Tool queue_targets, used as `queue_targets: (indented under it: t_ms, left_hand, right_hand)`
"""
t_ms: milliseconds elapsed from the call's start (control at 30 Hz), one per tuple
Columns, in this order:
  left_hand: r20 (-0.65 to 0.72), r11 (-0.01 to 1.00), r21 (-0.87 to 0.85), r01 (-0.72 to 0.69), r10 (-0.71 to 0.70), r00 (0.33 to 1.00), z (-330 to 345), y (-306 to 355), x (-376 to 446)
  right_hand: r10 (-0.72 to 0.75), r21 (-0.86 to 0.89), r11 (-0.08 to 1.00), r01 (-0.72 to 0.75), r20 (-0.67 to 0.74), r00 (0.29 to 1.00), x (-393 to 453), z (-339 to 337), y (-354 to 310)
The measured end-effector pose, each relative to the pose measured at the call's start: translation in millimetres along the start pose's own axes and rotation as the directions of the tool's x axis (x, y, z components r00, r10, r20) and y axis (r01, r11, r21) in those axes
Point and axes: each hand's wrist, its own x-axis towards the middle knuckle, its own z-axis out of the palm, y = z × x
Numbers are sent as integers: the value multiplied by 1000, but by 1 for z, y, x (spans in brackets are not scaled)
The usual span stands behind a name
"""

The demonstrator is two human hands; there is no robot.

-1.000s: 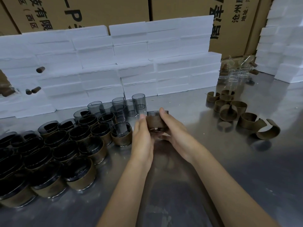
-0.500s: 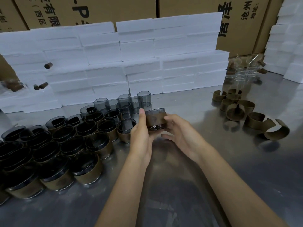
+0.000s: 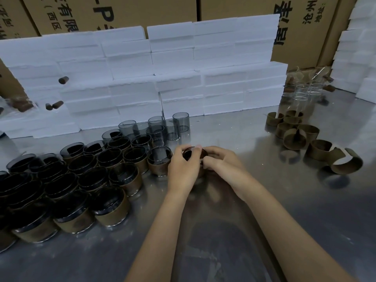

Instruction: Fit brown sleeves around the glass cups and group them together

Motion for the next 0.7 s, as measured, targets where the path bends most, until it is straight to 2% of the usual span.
queue_targets:
  t_ms: [133, 267, 400, 500, 567, 700]
  left_hand:
    - [-10, 979, 193, -60, 63, 998, 2, -1, 0]
    - [-16, 921, 304, -243, 260, 965, 2, -1, -5]
    - [4, 826, 424, -371, 409, 913, -4, 0, -7]
    - [17, 739, 543, -399, 465, 885, -9, -1, -4]
    - [16, 675, 628, -387, 486, 874, -11, -2, -3]
    - [24, 628, 690, -361, 478, 878, -13, -7, -3]
  right_hand:
    - [-43, -23, 999, 43, 22, 999, 0, 0, 1]
    - [-109, -67, 991, 112, 39, 993, 0, 1, 0]
    - [-123, -216, 967, 139, 87, 989, 3, 3, 1]
    - [-125, -228, 963, 147, 107, 986, 5, 3, 4]
    - [-110, -214, 970, 119, 53, 992, 7, 2, 7]
    - [-51, -191, 980, 49, -9, 999, 9, 2, 12]
